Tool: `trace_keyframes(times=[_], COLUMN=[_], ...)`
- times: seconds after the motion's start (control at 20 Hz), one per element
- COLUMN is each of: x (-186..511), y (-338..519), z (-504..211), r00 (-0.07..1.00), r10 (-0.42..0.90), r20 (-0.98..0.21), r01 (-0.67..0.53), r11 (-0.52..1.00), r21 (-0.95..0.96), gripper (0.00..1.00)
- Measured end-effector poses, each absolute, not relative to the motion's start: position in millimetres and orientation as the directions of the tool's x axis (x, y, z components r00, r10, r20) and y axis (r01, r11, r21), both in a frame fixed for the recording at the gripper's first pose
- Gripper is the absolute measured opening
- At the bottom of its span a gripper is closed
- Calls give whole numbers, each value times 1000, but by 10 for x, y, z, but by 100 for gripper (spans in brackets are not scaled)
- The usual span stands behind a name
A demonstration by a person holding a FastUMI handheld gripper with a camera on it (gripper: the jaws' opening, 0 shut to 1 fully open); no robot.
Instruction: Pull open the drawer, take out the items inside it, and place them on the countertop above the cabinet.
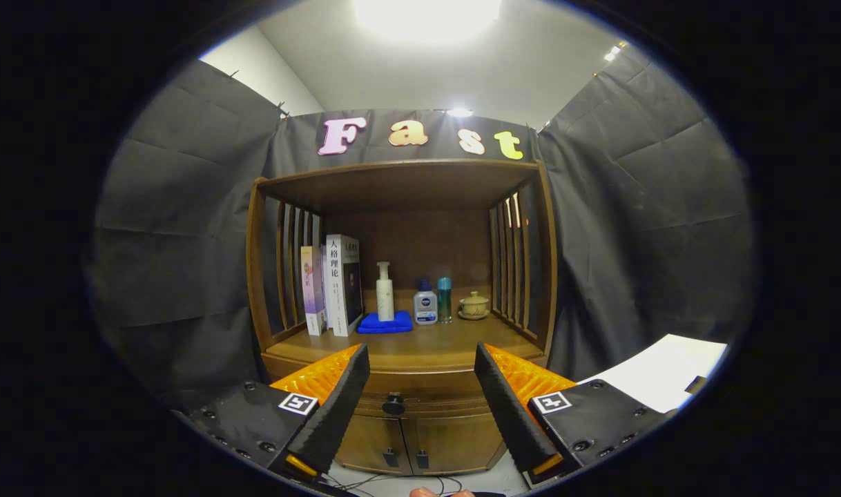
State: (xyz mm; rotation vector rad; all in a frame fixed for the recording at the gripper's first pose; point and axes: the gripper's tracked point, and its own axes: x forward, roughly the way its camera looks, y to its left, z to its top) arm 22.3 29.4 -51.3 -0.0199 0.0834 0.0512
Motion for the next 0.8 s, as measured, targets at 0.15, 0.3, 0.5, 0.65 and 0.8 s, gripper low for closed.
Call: trace_keyframes(times=[0.15, 0.3, 0.5, 0.65, 0.8], x=[360, 519, 787, 1034, 1253], y=[396, 519, 641, 667, 718], z=[-749, -1048, -1447, -1812, -2160], r00=[991, 981, 968, 952, 933], r10=[64, 80, 97, 96, 103], r20=[-122, -178, -233, -292, -346], r01=[-67, -81, -99, -99, -108], r11=[998, 997, 995, 995, 994], r21=[-20, -1, 2, 6, 5], gripper=[97, 97, 97, 97, 97])
